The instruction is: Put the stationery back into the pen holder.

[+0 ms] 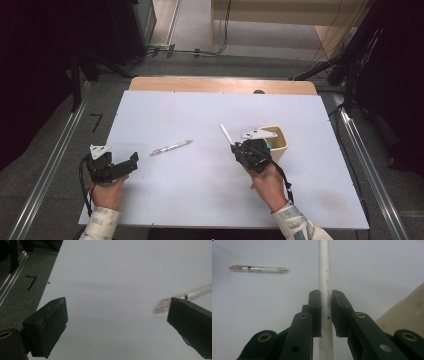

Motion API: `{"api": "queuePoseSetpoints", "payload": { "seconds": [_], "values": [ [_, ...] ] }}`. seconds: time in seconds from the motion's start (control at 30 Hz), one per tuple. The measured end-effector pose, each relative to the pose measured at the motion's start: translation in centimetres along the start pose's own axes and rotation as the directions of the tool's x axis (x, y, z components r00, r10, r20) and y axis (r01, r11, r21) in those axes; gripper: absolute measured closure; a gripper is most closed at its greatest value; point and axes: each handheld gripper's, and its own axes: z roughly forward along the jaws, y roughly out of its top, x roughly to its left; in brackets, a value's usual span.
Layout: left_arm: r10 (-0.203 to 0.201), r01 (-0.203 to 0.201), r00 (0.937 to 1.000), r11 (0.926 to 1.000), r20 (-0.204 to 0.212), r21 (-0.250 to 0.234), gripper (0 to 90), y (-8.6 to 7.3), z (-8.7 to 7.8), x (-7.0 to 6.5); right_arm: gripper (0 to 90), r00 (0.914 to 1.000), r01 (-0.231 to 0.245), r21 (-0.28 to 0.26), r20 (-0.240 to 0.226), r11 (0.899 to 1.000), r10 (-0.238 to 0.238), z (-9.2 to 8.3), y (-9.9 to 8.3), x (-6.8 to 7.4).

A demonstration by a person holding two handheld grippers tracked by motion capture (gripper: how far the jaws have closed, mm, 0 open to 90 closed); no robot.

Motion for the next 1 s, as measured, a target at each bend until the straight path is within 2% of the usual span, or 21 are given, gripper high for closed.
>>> {"api": "queuePoseSetpoints", "payload": {
  "seconds": [0.53,1.0],
  "values": [
    [0.003,-0.003,1.0000,1.0000,0.000,0.001,3.8,0.0,0.0,0.0,76.8,0.9995,-0.030,-0.065,0.010,0.997,0.031,-2.1,1.0,-1.4],
    [0.001,-0.001,1.0000,1.0000,0.000,0.002,3.8,0.0,0.1,0.0,76.8,0.9975,-0.061,-0.094,0.031,0.994,0.064,-3.3,1.5,-2.8]
  ]
}}
